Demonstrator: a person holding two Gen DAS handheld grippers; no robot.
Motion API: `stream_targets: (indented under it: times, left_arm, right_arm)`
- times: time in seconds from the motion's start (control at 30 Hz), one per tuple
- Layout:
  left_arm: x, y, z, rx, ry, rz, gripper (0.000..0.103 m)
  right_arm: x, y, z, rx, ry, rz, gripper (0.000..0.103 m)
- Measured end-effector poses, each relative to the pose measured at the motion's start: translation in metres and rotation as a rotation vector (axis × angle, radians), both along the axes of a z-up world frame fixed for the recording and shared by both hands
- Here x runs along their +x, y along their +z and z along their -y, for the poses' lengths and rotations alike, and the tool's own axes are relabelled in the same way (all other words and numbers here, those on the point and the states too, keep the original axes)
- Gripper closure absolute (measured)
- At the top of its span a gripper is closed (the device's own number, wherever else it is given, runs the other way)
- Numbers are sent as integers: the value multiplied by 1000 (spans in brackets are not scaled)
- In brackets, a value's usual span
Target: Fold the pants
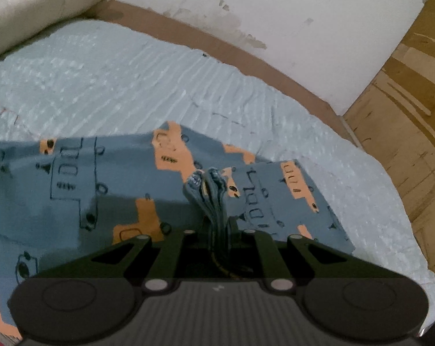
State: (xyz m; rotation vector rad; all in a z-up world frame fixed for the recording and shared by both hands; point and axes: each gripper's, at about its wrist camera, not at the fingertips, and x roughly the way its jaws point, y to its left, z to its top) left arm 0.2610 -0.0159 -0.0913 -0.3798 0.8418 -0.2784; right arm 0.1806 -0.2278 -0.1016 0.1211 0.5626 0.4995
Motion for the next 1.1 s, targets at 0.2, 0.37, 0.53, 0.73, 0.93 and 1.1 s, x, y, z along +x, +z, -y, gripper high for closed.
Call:
stream_targets:
  times: [0.2,0.37,0.53,0.73,0.93,1.1]
  left_arm:
    - [-1,-4,-1,-6,6,-2,93]
    - [-5,-2,-3,6,28,-1,65]
    - [-10,9,-1,114,87,59,24]
    - [4,0,6,267,173,47,16]
    - [6,-10,-1,291,157,48,15]
    - [5,-8,1,291,164,54,10]
  right_arm:
    - [3,-4,-5,-18,6,-12,88]
    - [-3,-5,-3,-16,11,-5,64]
    - [-16,-1,10,-41,-3,32,12]
    - [-9,2,53,-122,-220,82,1]
    - [55,-9,109,-227,-529,-84,1]
    - [61,-20,121,-231,-564,-114,1]
